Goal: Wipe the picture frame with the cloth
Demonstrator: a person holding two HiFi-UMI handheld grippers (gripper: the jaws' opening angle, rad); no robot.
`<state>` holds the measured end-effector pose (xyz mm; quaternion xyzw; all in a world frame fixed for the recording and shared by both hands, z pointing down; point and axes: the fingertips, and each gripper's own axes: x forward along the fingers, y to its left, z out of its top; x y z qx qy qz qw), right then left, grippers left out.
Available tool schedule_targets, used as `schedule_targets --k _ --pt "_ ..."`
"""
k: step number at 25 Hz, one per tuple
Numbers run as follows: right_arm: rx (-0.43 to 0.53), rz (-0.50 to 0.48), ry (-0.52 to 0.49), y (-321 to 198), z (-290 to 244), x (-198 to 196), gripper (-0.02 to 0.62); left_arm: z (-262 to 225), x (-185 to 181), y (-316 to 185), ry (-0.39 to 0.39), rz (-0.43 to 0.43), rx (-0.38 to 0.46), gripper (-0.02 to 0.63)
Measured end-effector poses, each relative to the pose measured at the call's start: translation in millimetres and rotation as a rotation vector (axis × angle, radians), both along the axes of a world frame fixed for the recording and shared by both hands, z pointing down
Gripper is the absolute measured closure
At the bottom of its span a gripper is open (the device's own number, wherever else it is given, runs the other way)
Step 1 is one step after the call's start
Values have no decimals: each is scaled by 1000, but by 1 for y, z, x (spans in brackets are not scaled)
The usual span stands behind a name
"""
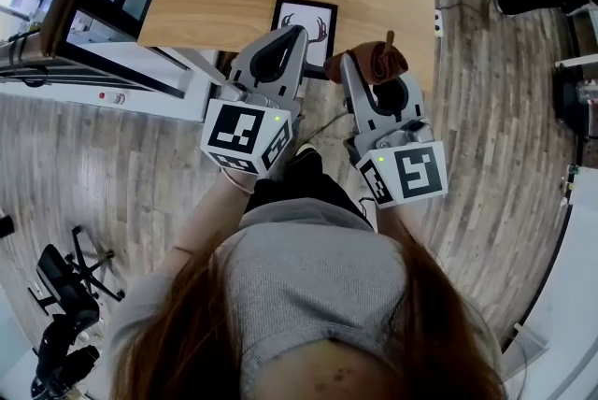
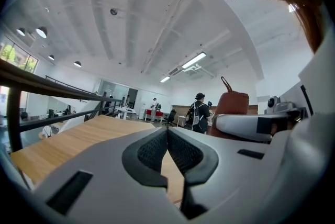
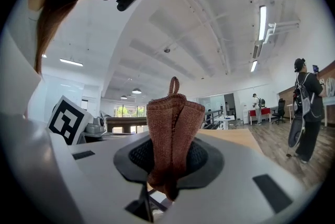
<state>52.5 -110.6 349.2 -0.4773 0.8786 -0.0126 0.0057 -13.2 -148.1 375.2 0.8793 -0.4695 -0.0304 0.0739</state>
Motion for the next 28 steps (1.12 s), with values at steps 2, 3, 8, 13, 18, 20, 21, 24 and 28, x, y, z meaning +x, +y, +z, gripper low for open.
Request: schedule_targets --k 2,3,8,13,18,20,21,24,28 --pt "2 18 3 13 -2 -4 499 -2 -4 12 0 3 3 597" --pt "1 28 6 21 -2 -7 499 -3 -8 20 0 5 2 597" --pt "-4 63 22 71 1 -41 499 -4 -40 71 18 25 -5 597" --pt "-5 96 58 128 5 -70 499 -8 -64 119 11 31 18 597" --pt "1 144 49 173 6 -74 499 -13 -66 158 6 57 40 597" --pt "4 149 38 183 8 -74 499 -16 -65 169 -10 66 58 597" --pt "7 148 33 186 7 -74 499 -19 -65 173 -16 70 69 597" --pt "40 126 33 190 -8 -75 499 -35 -63 182 -18 63 114 597" --pt "80 104 44 194 -31 -75 499 -52 -61 187 -30 35 149 597"
